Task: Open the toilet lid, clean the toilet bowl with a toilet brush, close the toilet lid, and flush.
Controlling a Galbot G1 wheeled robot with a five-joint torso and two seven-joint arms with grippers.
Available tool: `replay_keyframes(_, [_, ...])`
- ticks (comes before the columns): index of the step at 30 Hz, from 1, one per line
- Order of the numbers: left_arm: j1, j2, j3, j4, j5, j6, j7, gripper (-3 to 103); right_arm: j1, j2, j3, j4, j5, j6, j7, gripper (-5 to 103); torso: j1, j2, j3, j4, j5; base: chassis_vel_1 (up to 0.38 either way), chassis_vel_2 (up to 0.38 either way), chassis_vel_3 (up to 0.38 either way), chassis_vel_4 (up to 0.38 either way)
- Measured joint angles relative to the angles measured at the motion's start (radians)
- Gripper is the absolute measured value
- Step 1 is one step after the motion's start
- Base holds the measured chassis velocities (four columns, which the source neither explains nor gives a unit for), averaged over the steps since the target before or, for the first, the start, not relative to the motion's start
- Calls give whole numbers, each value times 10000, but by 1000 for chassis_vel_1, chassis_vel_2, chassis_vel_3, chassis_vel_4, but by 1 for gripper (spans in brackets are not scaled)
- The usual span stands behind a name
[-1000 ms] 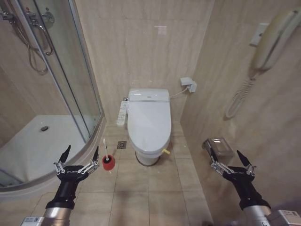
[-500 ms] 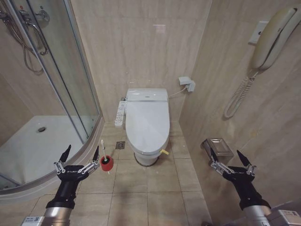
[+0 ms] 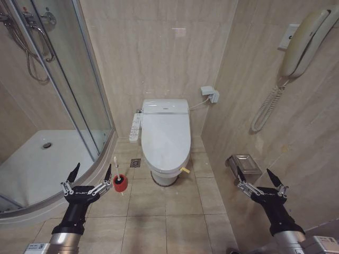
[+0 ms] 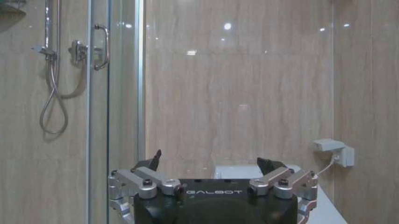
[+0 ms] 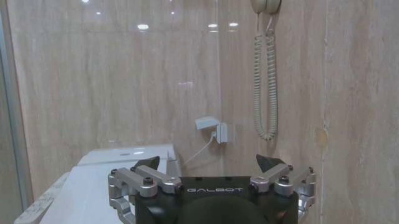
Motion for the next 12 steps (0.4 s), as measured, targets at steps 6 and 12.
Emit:
replay_keyframes(6, [0,0,0,0,0,0,0,100,0,0,0,0,0,0,0,100,0,0,0,0,0,0,0,0,0])
replay_keyframes(12, [0,0,0,0,0,0,0,100,0,0,0,-1,0,0,0,100,0,0,0,0,0,0,0,0,0])
